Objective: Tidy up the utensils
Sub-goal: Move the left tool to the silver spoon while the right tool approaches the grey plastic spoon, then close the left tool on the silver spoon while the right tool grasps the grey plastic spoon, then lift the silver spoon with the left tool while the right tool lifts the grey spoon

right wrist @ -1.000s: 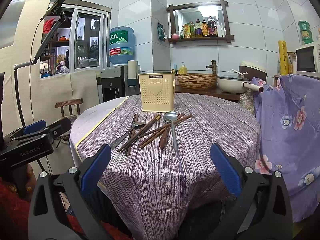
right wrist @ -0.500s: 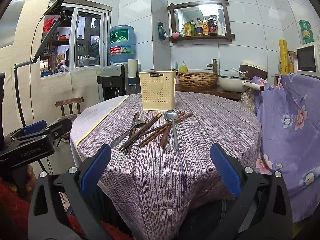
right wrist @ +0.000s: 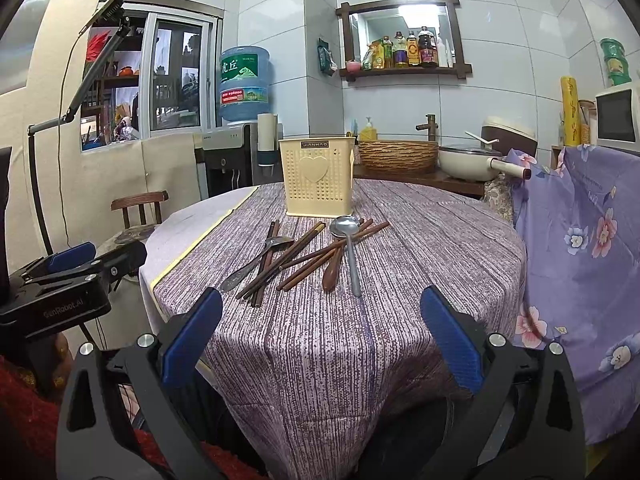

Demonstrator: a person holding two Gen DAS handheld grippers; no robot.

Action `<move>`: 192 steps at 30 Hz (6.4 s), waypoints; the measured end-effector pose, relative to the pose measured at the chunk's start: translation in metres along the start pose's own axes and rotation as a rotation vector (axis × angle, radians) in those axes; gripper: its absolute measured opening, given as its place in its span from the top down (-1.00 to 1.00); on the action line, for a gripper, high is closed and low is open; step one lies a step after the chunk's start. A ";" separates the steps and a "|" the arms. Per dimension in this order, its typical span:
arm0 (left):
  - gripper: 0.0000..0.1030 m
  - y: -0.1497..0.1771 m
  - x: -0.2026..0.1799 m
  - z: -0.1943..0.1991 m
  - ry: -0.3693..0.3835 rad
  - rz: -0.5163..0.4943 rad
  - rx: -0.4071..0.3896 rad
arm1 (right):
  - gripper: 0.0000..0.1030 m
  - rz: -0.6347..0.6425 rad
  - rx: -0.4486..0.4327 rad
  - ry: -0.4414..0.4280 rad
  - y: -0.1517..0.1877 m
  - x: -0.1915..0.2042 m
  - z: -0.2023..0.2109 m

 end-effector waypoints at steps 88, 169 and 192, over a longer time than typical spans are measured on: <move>0.02 -0.034 0.041 -0.209 -0.067 0.049 0.526 | -0.03 -0.152 0.587 0.102 -0.050 -0.136 -0.245; -0.36 -0.037 0.052 -0.223 -0.143 -0.048 0.645 | 0.31 -0.100 0.650 0.179 -0.040 -0.119 -0.254; 0.11 -0.050 0.038 -0.272 -0.052 -0.132 0.840 | 0.34 -0.094 0.700 0.151 -0.043 -0.116 -0.261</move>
Point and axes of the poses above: each gripper's, at about its wrist camera, not at the fingertips, and z roughly against the way its jaws point, x to its left, y to its underside, the point moved 9 cm from there along -z, roughly the way its jaws point, and after that the axes turned 4 degrees about x, right-handed, at the moved point
